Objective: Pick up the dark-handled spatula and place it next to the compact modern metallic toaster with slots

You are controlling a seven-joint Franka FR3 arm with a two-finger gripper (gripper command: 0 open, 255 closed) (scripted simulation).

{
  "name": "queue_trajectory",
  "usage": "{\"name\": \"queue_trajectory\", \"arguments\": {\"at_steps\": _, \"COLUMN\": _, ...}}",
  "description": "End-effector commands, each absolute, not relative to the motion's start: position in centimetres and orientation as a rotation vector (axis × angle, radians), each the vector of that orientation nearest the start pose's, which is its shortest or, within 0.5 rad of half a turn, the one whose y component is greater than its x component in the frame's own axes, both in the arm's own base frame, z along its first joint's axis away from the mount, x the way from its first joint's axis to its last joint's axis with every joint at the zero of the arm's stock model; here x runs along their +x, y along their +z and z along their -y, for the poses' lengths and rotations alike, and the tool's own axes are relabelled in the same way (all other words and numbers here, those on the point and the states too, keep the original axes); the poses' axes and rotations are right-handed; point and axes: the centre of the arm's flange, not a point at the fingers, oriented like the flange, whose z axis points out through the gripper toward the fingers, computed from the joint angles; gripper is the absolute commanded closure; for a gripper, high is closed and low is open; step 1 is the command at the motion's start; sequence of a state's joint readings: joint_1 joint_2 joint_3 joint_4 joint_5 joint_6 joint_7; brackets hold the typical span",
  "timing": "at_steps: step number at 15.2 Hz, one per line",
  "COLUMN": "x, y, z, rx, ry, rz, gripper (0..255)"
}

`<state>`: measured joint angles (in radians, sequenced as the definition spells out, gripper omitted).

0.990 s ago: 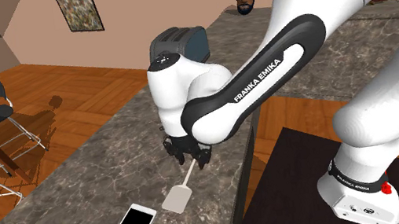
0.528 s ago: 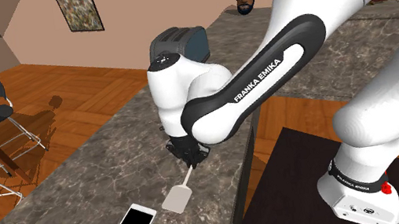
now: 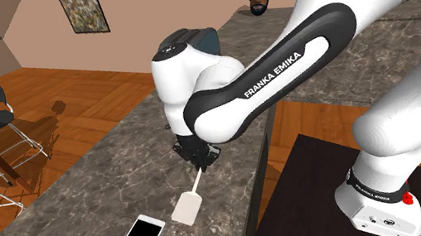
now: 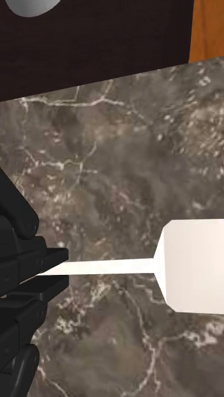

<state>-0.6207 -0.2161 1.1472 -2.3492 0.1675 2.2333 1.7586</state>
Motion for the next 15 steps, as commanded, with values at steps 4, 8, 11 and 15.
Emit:
{"name": "queue_trajectory", "arguments": {"at_steps": 4, "x": 41.8, "y": 39.1, "z": -25.1, "rx": -2.486, "ry": -0.083, "rz": -1.985, "gripper": 255}}
{"name": "queue_trajectory", "arguments": {"at_steps": 8, "x": 41.8, "y": 41.2, "z": -25.1, "rx": -2.486, "ry": -0.083, "rz": -1.985, "gripper": 255}}
{"name": "queue_trajectory", "arguments": {"at_steps": 11, "x": 41.8, "y": 42.8, "z": -25.1, "rx": -2.486, "ry": -0.083, "rz": -1.985, "gripper": 255}}
{"name": "queue_trajectory", "arguments": {"at_steps": 15, "x": 41.8, "y": 44.9, "z": -25.1, "rx": -2.486, "ry": -0.083, "rz": -1.985, "gripper": 255}}
